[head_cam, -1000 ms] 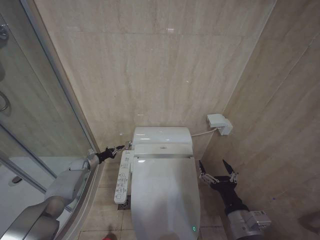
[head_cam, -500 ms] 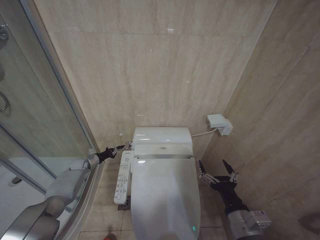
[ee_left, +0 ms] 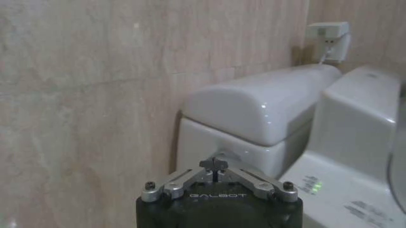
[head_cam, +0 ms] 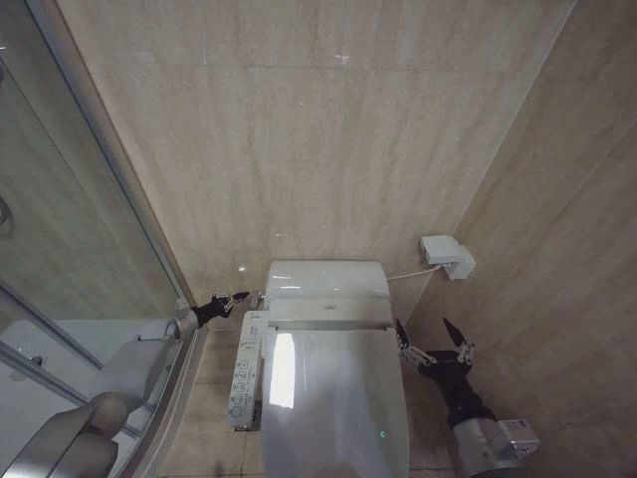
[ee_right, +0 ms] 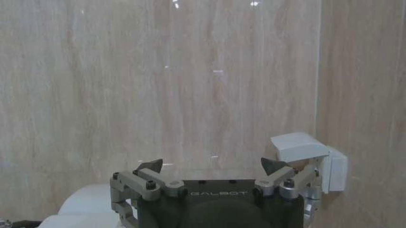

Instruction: Open the toilet lid, clean the toilet bowl with a toilet brush, close the toilet lid, and flush.

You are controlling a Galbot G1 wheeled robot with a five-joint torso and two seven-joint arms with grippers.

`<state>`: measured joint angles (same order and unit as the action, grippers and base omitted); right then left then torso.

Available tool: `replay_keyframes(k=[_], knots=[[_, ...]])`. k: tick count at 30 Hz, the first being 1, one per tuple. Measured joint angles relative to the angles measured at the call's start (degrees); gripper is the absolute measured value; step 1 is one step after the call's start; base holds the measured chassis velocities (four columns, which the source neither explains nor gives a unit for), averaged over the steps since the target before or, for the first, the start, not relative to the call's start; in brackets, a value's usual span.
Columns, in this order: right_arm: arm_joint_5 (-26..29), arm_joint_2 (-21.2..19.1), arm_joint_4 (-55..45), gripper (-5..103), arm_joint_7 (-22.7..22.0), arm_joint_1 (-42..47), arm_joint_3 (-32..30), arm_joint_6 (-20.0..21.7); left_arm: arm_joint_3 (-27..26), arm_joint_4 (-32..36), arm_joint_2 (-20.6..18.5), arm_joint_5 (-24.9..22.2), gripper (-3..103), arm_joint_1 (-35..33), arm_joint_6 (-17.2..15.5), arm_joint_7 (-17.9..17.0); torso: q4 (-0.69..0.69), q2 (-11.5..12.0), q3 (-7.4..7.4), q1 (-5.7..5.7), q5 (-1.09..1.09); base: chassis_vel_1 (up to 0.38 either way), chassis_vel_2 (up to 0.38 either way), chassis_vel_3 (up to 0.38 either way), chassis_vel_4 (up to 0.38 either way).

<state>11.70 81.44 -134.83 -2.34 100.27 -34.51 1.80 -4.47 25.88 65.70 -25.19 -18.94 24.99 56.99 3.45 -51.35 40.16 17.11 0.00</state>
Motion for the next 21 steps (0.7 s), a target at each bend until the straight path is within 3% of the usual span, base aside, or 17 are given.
replay_keyframes(k=[21], knots=[[0.0, 0.0, 0.0, 100, 0.0, 0.01, 0.0, 0.0, 0.04, -1.58, 1.44, 2.1, 0, 0.3, 0.4, 1.45, -0.02, 0.0, 0.0, -0.01, 0.0, 0.0, 0.0, 0.0, 0.0]])
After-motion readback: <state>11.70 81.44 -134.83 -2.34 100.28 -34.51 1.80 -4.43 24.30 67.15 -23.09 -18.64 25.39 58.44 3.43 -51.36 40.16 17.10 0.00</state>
